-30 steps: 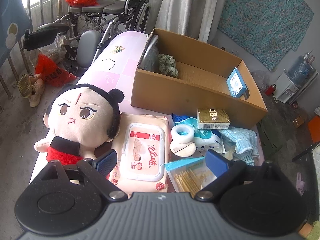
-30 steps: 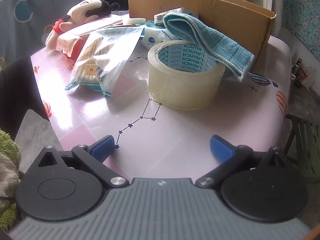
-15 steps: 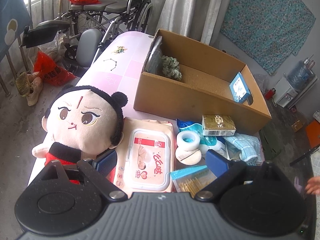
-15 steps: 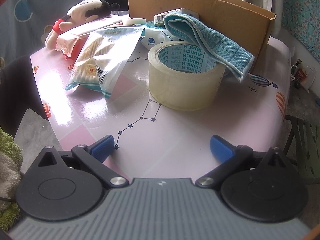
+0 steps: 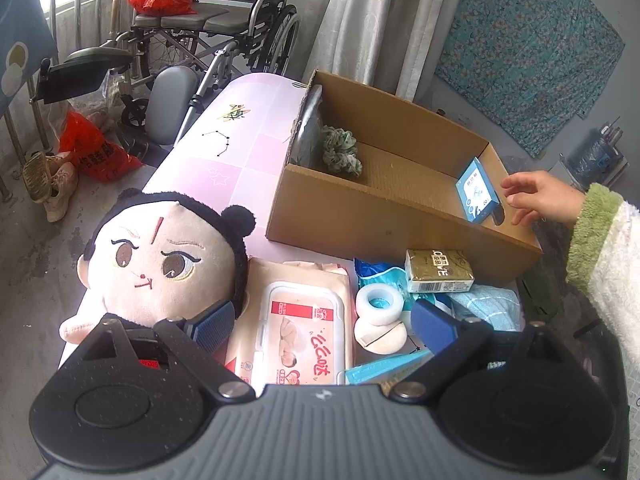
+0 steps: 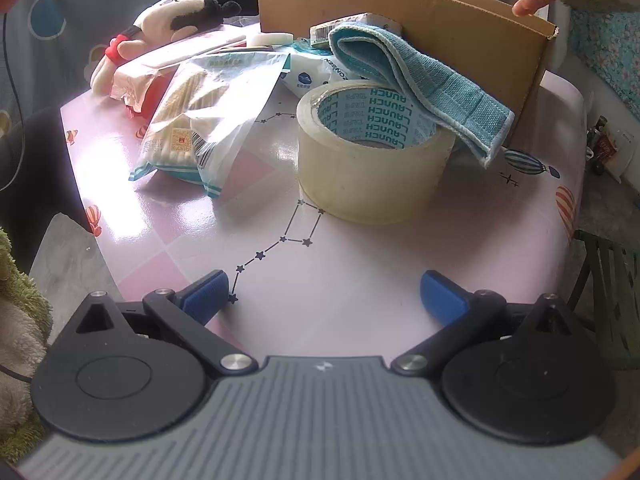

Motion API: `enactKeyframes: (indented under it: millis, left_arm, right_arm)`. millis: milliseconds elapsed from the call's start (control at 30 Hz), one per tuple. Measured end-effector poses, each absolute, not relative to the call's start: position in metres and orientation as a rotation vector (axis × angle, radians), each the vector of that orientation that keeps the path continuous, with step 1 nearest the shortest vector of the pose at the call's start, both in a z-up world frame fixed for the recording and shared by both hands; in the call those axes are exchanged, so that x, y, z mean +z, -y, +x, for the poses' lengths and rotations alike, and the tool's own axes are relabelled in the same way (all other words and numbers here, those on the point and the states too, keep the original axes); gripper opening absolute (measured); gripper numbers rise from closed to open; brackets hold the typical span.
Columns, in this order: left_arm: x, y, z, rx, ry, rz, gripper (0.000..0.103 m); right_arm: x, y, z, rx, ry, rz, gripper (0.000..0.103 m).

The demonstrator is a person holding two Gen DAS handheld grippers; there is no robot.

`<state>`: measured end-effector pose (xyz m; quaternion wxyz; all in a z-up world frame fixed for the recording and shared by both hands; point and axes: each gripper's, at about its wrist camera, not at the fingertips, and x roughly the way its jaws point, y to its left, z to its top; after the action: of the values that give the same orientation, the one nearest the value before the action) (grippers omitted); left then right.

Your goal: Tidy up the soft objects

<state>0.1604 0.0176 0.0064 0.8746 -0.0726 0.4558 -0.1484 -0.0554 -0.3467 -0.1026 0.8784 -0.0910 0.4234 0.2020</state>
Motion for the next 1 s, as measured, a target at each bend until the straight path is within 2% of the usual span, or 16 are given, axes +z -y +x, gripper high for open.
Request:
enactKeyframes:
  millis: [1000]
  left_arm:
    - [-0.020,-0.035,0.185,-0.270,-1.012,-0.206,0.096]
  right_arm:
    - [-0.103,0.345,-0.055,0.422,-0.887,-0.192,0.102]
